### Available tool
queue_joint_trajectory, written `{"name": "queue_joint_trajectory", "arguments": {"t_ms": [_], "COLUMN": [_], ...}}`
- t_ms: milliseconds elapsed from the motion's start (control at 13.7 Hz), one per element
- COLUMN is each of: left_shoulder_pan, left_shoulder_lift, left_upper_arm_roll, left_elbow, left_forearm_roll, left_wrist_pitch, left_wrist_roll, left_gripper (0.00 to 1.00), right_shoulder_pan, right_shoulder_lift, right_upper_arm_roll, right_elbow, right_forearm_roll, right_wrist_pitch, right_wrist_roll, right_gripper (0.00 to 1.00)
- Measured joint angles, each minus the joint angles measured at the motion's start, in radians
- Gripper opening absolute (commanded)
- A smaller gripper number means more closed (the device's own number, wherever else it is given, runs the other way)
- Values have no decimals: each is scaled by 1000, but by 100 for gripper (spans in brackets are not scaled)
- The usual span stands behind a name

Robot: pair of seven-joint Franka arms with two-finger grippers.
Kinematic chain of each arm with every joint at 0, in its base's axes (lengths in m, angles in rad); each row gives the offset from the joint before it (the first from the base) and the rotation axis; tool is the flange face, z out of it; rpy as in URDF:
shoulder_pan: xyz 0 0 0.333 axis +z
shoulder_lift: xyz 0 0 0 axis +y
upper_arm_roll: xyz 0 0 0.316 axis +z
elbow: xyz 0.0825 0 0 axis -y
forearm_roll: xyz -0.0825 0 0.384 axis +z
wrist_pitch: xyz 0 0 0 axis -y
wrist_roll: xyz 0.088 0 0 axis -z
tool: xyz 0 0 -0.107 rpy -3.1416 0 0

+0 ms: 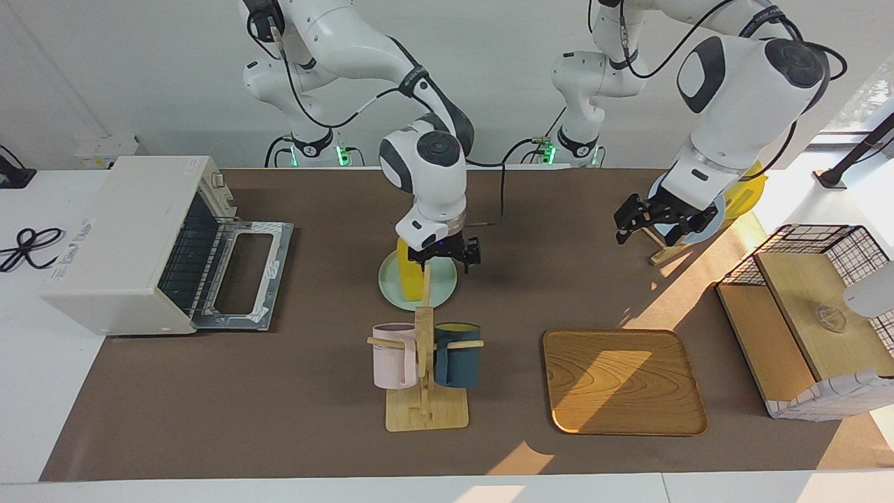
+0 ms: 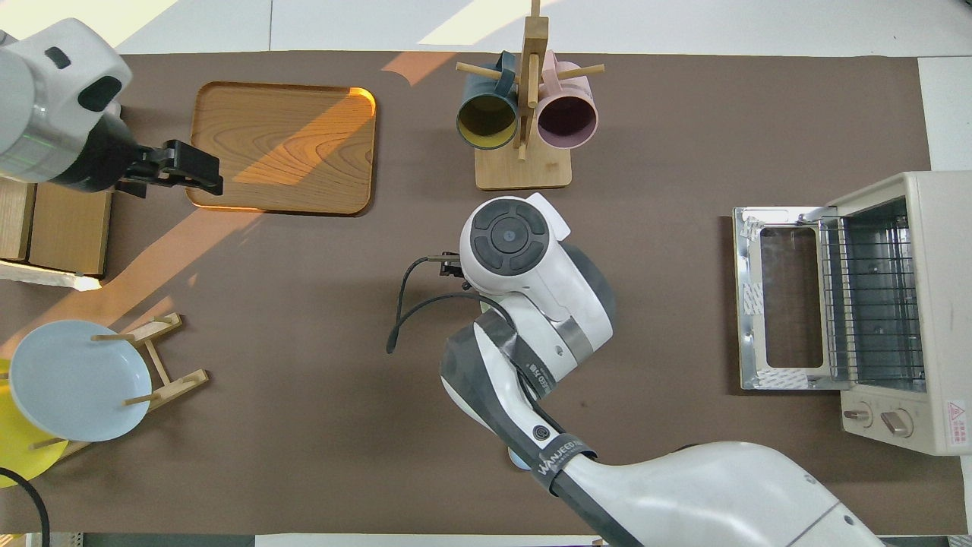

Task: Put corn in oven

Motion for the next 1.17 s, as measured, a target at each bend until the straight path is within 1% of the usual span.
{"name": "queue_joint_trajectory", "arguments": {"t_ms": [73, 219, 292, 511, 584, 658, 804, 877, 1023, 1169], "left_shoulder_pan": [15, 23, 23, 23, 23, 23, 34, 46, 57, 57], "left_shoulder_lift": [-17, -44, -58, -105, -116, -124, -129, -129, -129, -129], "left_upper_arm_roll": [0, -1, -3, -7, -8, -10, -17, -29, -45, -48], "left_elbow": [0, -7, -22, -109, -129, -142, -152, -153, -153, -153], "left_forearm_roll": [24, 62, 71, 74, 74, 74, 74, 74, 74, 74], "left_wrist_pitch": [-22, -63, -74, -76, -72, -62, -36, -24, -10, -9], "left_wrist_roll": [25, 45, 46, 46, 46, 46, 46, 46, 46, 46], "left_gripper": [100, 100, 100, 100, 100, 100, 100, 100, 100, 100], "right_shoulder_pan": [2, -4, -8, -6, -5, -5, -5, -5, -4, -7], "right_shoulder_lift": [26, 52, 54, 53, 53, 53, 52, 45, 25, 12], "right_upper_arm_roll": [-1, -5, -6, -3, -3, -2, -2, -2, -2, -3], "right_elbow": [-1, -5, -7, -25, -33, -41, -48, -44, -10, 47], "right_forearm_roll": [-2, -4, -4, -4, -4, -3, -3, -5, -36, -71], "right_wrist_pitch": [38, 75, 77, 79, 90, 102, 108, 84, -23, -138], "right_wrist_roll": [0, 0, 0, 0, 0, 0, 0, 1, -7, -24], "right_gripper": [69, 55, 40, 30, 17, 0, 0, 0, 0, 0]}}
